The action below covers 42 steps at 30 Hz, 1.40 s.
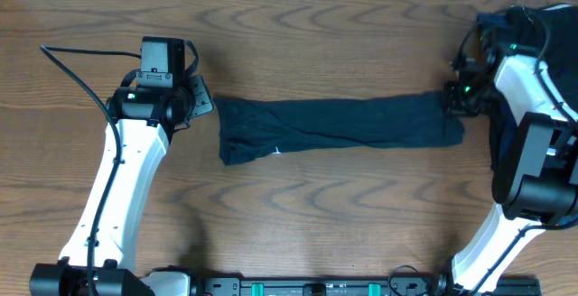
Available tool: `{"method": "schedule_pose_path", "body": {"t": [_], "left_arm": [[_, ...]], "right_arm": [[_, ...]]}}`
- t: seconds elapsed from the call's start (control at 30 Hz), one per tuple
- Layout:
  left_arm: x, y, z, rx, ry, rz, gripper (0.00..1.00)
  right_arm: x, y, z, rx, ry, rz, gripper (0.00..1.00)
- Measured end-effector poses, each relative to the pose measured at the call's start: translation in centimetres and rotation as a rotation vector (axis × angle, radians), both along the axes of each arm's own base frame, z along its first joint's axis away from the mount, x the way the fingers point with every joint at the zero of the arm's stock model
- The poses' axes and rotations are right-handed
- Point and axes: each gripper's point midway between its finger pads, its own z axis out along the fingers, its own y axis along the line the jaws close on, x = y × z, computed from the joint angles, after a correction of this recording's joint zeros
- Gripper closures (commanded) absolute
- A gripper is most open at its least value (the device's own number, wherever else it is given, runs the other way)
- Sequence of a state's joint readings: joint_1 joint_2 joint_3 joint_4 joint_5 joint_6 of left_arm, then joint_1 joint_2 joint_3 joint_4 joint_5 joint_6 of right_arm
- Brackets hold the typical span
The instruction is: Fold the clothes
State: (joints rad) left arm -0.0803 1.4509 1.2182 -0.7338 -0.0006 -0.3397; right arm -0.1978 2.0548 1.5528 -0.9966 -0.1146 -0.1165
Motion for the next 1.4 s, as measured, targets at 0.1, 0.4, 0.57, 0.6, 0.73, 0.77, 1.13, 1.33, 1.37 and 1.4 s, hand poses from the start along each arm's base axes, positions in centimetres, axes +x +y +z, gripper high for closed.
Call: {"method": "schedule_pose_path", "body": {"t": [0.1,0.4,0.57,0.6,0.73,0.77,1.13,1.33,1.37,1.4], "left_arm": [[0.0,0.0,0.0,0.0,0.001,0.001,0.59],[-0.4,0.0,-0.2,0.0,0.018,0.003,0.59],[-0.4,0.0,-0.2,0.0,0.02,0.003,0.59],[-0.4,0.0,-0.3,0.0,0.021,0.003,0.59],[-0.6,0.0,-0.3,0.001,0.027,0.003,0.59],[-0.6,0.0,-0.3,0.001,0.028,0.003,0.59],[-1.2,0.1,-0.7,0.003,0.056,0.003,0.59],[-1.2,0.1,-0.7,0.003,0.057,0.003,0.59],[-1.3,0.1,-0.7,0.003,0.058,0.003,0.59],[-1.3,0.1,-0.7,0.003,0.058,0.003,0.59]], "right_arm": [[0.9,0.0,2.6,0.003,-0.016,-0.009,0.99],[2.8,5.2,8.0,0.09,-0.062,0.041,0.99],[3.5,10.4,8.9,0.136,-0.089,0.105,0.99],[3.5,11.7,9.0,0.147,-0.095,0.123,0.99],[3.7,16.2,9.3,0.178,-0.124,0.203,0.99],[3.6,17.4,9.4,0.184,-0.127,0.223,0.99],[0.8,26.2,7.2,0.223,-0.111,0.362,0.99],[-1.4,29.2,4.9,0.222,-0.083,0.421,0.99],[-1.6,29.6,4.7,0.223,-0.083,0.431,0.99],[-2.0,30.2,4.3,0.225,-0.085,0.444,0.99]]}}
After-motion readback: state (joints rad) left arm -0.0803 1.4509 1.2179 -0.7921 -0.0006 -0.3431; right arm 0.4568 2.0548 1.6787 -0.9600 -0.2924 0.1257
